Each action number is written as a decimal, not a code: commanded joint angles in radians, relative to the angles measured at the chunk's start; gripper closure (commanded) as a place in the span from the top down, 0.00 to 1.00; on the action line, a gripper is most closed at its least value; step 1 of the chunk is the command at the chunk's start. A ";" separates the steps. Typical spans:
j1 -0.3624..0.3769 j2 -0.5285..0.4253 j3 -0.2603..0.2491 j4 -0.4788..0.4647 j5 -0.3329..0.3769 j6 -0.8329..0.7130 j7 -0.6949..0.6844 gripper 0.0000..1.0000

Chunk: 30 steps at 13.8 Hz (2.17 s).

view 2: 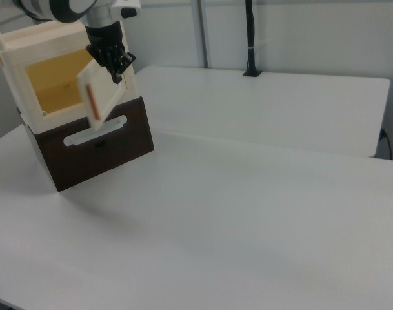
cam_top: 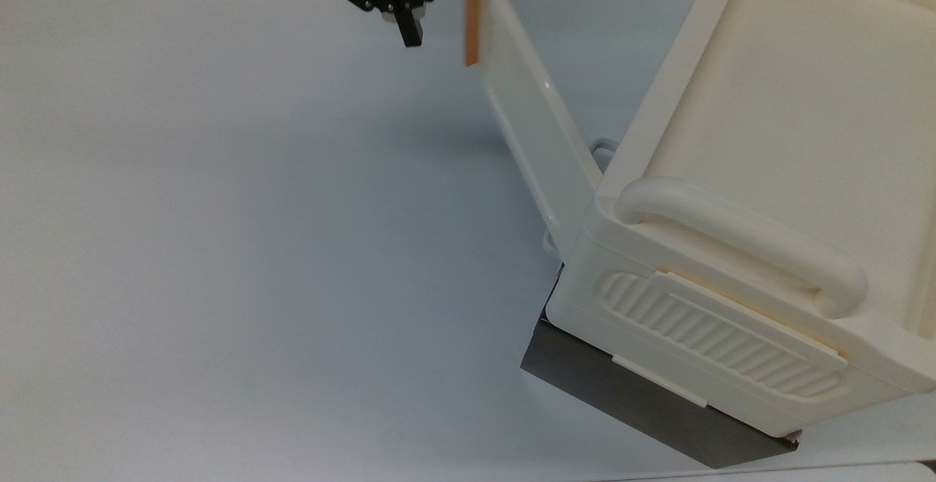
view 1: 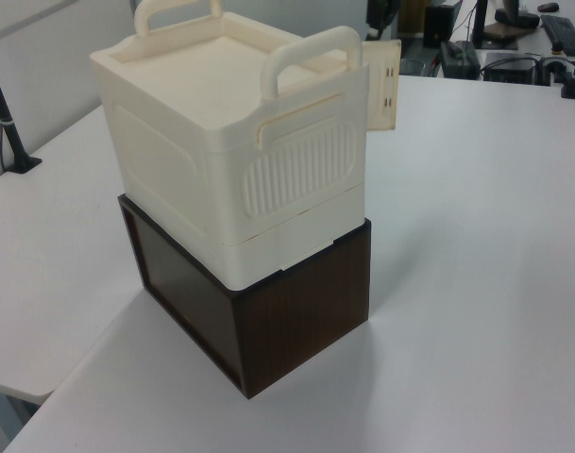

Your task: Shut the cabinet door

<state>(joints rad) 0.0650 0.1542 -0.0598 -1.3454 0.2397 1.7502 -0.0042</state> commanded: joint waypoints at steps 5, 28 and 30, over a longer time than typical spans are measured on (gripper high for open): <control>0.038 -0.010 0.005 0.000 0.024 -0.041 -0.062 0.00; 0.277 0.013 -0.006 -0.049 0.021 0.131 -0.059 0.00; 0.202 0.011 -0.008 -0.076 -0.025 0.059 -0.062 0.00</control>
<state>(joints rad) 0.3310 0.1793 -0.0622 -1.3772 0.2581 1.8766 -0.0560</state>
